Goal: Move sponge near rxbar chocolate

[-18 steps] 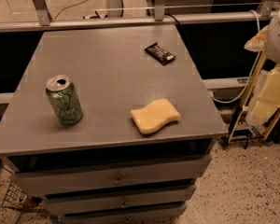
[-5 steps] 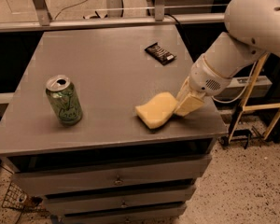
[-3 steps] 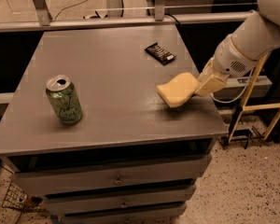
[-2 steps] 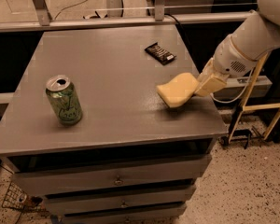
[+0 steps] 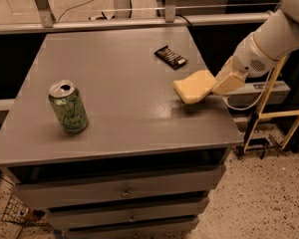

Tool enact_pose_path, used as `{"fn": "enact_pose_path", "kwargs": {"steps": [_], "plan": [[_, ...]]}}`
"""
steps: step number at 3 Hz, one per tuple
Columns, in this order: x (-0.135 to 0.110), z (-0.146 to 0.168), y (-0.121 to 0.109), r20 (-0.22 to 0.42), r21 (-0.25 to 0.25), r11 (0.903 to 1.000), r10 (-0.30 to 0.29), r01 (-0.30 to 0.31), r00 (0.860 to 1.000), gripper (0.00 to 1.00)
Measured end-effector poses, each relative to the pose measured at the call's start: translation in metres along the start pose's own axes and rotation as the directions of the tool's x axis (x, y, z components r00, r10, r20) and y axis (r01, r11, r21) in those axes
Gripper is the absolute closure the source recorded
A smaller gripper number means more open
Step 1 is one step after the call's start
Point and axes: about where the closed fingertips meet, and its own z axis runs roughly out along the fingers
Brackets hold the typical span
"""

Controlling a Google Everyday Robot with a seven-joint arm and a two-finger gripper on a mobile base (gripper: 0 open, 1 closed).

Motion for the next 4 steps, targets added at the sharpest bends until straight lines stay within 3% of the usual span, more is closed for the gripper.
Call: {"fn": "enact_pose_path", "kwargs": {"steps": [1,2,3,4], "plan": [[-0.009,-0.001,-0.038,0.004,0.021,0.9998,-0.007,0.007,1.0,1.0],[-0.038,0.005,-0.072,-0.005,0.048,0.9975,-0.052,0.053,0.999,1.0],[-0.054,0.018,-0.086,-0.032,0.065,0.9956,-0.065,0.067,0.997,1.0],[-0.055,0.031,-0.096,-0.039,0.076,0.9965,-0.033,0.036,0.999,1.0]]}}
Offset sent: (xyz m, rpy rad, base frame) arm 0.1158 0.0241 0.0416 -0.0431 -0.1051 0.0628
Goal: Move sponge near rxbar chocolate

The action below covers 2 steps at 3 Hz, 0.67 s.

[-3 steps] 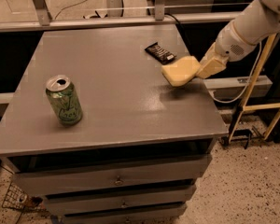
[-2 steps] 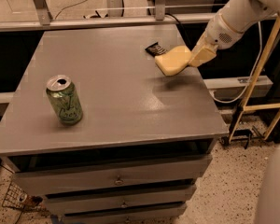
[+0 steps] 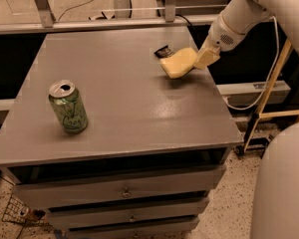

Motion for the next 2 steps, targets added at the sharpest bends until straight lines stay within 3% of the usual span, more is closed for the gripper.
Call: {"fn": "enact_pose_path", "kwargs": {"steps": [1,2], "plan": [[0.0067,0.0102,-0.008,0.011,0.003,0.9989,0.046,-0.046,0.999,1.0],[0.0055,0.0141,-0.0075,0.01,-0.002,0.999,0.044,-0.044,0.999,0.82]]}}
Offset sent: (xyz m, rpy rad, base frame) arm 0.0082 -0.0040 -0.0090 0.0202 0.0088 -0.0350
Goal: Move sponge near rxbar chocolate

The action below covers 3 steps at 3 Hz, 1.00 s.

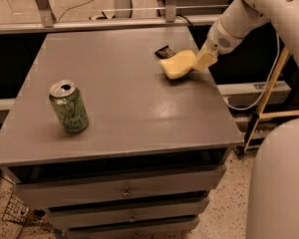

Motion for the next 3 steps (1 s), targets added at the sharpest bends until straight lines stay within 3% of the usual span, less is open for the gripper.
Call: {"fn": "enact_pose_path", "kwargs": {"steps": [3], "plan": [[-0.001,0.0104,0.0014,-0.002,-0.013,0.9999,-0.002,0.002,1.0,0.13]]}}
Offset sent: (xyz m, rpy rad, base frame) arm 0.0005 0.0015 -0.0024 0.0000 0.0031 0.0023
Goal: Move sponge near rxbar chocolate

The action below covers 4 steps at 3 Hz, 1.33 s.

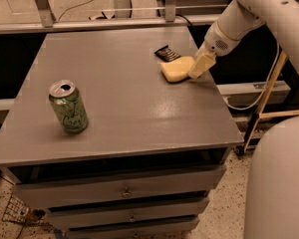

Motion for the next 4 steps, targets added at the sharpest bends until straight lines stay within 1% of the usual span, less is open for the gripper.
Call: {"fn": "enact_pose_path", "kwargs": {"steps": [1,2,3,4], "plan": [[0.001,-0.005,0.001,-0.003,0.005,0.9999,-0.009,0.009,1.0,0.0],[0.016,-0.036,-0.002,-0.01,0.062,0.998,0.014,-0.013,1.0,0.0],[0.058,-0.1,0.006,-0.007,0.175,0.98,0.097,-0.094,0.995,0.0],[0.091,-0.139,0.017,-0.006,0.248,0.9558,0.165,-0.158,0.986,0.0]]}}
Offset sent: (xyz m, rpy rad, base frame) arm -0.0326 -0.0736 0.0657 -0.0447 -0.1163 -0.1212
